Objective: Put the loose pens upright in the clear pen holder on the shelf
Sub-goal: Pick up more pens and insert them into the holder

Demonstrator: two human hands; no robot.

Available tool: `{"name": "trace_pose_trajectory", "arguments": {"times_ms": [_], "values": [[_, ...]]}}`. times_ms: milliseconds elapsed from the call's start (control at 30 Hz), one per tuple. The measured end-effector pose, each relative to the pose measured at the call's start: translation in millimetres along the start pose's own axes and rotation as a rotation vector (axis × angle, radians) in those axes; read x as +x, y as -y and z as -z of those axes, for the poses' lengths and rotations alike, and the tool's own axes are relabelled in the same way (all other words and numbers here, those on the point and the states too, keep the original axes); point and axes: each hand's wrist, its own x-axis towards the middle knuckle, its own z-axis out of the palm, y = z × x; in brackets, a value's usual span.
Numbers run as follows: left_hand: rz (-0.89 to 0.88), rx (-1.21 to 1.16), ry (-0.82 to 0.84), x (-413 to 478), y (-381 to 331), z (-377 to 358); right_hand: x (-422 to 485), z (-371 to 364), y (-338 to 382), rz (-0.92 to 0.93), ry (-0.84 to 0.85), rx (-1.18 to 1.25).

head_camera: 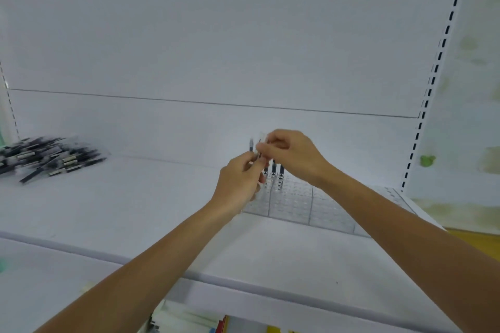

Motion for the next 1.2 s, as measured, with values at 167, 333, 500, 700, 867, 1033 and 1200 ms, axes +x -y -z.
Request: {"name": "trace_pose_trajectory", "arguments": {"times_ms": [167, 333, 500, 700, 867, 1033, 1200], "values": [[-0.161, 0.135, -0.058, -1, 2, 1, 3, 7, 11, -0.046, -0.131, 0.379], [-0.216, 0.415, -0.218, 8, 29, 18, 18, 37, 3, 0.041, -0.402, 0.245], [0.107, 0.306, 0.083, 15, 46, 34, 20, 43, -23, 0.067, -0.432, 0.004], [0.011, 0.362, 0.234, 14, 54, 31, 24, 36, -33, 0.047, -0.431, -0.028], [-0.010, 0.357, 0.226, 17, 57, 27, 27, 36, -32, 0.040, -0.374, -0.128], [-0.015, 0.388, 0.175, 19, 62, 27, 22, 30, -44, -0.095, -0.236, -0.195], [-0.031, 0.413, 0.163, 14, 60, 27, 16, 23, -50, -0.152, -0.197, -0.178]]}}
